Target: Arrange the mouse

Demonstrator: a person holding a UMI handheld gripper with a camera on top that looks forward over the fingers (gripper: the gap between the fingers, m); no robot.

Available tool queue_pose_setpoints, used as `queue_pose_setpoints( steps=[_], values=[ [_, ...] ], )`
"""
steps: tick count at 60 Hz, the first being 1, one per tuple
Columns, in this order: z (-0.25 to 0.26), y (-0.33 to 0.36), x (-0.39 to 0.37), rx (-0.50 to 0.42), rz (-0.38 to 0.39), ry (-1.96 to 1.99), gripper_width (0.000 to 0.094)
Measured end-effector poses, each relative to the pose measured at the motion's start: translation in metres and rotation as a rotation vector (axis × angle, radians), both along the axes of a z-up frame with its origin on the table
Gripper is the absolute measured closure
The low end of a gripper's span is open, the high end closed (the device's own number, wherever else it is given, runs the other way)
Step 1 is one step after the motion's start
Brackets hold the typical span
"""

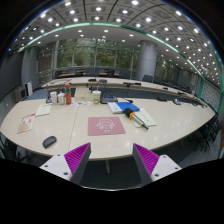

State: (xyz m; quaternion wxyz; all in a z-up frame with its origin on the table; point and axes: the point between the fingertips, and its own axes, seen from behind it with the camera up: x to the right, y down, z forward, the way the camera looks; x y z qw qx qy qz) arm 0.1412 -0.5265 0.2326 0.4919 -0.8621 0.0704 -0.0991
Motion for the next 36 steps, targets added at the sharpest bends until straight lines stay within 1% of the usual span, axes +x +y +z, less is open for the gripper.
queue_pose_setpoints(
  steps=[8,9,15,18,29,36],
  values=[
    [-0.015,-0.001,-0.011,-0.023,0.004,0.019,0.0080],
    [-0.025,0.007,-0.017,-0.023,0.003,0.019,0.0080],
    [-0.043,0.006,-0.034,-0.039,0.008,0.024,0.0082],
    [-0.062,0.013,-0.050,-0.047,0.013,0.037,0.0083],
    [-0.125,0.032,-0.130,-0.084,0.051,0.074,0.0086],
    [-0.162,0.059,-0.203,-0.085,0.106,0.112,0.0084]
  ],
)
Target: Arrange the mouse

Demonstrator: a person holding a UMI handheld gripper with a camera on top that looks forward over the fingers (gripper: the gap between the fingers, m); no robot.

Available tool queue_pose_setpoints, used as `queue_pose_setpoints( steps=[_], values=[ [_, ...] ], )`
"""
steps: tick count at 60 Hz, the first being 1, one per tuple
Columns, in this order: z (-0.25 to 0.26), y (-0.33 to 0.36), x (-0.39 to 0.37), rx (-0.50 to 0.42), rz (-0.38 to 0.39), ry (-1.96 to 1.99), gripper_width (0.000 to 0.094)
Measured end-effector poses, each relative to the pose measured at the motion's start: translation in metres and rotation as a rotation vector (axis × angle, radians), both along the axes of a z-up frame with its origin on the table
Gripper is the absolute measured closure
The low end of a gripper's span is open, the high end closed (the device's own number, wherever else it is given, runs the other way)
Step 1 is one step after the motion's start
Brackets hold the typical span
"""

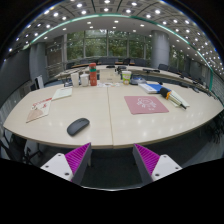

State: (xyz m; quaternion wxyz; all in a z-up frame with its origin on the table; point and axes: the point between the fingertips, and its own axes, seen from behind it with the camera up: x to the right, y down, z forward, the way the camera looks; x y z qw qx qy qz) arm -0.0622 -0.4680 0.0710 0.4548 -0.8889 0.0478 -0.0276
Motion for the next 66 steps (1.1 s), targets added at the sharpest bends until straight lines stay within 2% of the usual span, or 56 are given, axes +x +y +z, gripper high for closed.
queue_pose_setpoints(
  steps=[8,16,28,40,48,55,66],
  values=[
    [-0.033,0.041,-0.070,-0.004,0.041,0.036,0.0085],
    [-0.054,0.090,-0.116,-0.006,0.050,0.057,0.0086],
    [-0.072,0.151,-0.142,-0.017,0.047,0.061,0.0100],
    [-0.076,0.181,-0.149,-0.027,0.030,0.041,0.0124],
    [-0.077,0.195,-0.154,-0.030,0.033,0.022,0.0223],
    [-0.082,0.202,-0.155,-0.039,0.032,-0.016,0.0448],
    [-0.083,0.206,-0.160,-0.050,0.082,-0.013,0.0529]
  ],
)
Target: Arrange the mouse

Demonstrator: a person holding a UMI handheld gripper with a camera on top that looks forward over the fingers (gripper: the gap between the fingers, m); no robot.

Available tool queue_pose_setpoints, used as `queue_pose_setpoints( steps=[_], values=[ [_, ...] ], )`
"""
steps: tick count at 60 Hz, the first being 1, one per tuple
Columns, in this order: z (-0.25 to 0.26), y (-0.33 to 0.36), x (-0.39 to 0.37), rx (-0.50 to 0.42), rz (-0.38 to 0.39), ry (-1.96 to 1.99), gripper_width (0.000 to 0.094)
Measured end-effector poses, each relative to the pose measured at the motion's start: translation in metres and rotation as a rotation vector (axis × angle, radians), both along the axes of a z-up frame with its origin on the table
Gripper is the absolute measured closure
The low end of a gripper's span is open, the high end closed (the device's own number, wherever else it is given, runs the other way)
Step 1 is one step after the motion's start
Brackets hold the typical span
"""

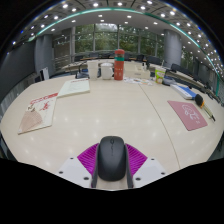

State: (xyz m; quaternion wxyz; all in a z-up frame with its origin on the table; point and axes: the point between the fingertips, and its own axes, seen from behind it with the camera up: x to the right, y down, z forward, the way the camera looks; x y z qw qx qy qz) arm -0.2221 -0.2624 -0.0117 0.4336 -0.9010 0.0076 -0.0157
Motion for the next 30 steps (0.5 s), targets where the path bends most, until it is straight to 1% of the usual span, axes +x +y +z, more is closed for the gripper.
queue_pose_setpoints(
  steps=[5,8,13,17,22,30],
  values=[
    [0.000,0.000,-0.001,-0.012,0.021,0.004,0.0570],
    [0.005,-0.001,-0.001,-0.014,0.027,0.023,0.0577],
    [0.027,0.001,0.007,0.017,0.034,0.017,0.0602],
    [0.059,0.006,0.013,0.064,0.043,0.030,0.0604],
    [0.116,0.017,0.028,0.140,0.050,0.053,0.0603],
    [0.200,0.049,0.088,0.277,0.064,0.048,0.0605]
  ],
)
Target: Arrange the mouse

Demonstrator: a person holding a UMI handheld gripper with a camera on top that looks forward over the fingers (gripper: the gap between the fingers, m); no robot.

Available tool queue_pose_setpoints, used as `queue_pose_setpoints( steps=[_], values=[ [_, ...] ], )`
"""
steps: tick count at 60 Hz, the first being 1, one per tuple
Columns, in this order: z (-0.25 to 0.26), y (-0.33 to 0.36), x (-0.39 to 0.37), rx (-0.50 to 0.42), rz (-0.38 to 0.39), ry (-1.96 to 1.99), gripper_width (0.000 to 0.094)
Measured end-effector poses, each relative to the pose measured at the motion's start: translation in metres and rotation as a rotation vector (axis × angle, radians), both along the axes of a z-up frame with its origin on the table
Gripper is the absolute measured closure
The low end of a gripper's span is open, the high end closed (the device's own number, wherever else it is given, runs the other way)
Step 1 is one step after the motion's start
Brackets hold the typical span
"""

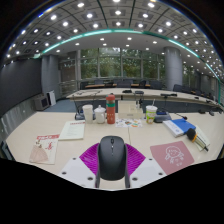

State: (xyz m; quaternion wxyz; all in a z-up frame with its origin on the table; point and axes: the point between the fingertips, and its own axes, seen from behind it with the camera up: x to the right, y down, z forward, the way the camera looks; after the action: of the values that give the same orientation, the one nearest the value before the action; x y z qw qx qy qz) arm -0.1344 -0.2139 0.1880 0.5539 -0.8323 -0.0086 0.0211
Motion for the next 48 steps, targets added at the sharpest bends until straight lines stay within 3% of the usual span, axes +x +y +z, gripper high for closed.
queue_pose_setpoints(
  steps=[6,12,27,37,48],
  values=[
    [0.037,0.031,0.073,0.061,-0.022,-0.026,0.0605],
    [0.034,0.061,0.152,0.054,-0.058,-0.029,0.0607],
    [-0.091,0.102,0.305,-0.127,-0.136,-0.009,0.0606],
    [-0.172,0.107,0.339,-0.248,-0.109,-0.003,0.0595],
    [-0.196,0.102,0.341,-0.291,-0.094,0.030,0.0431]
  ],
)
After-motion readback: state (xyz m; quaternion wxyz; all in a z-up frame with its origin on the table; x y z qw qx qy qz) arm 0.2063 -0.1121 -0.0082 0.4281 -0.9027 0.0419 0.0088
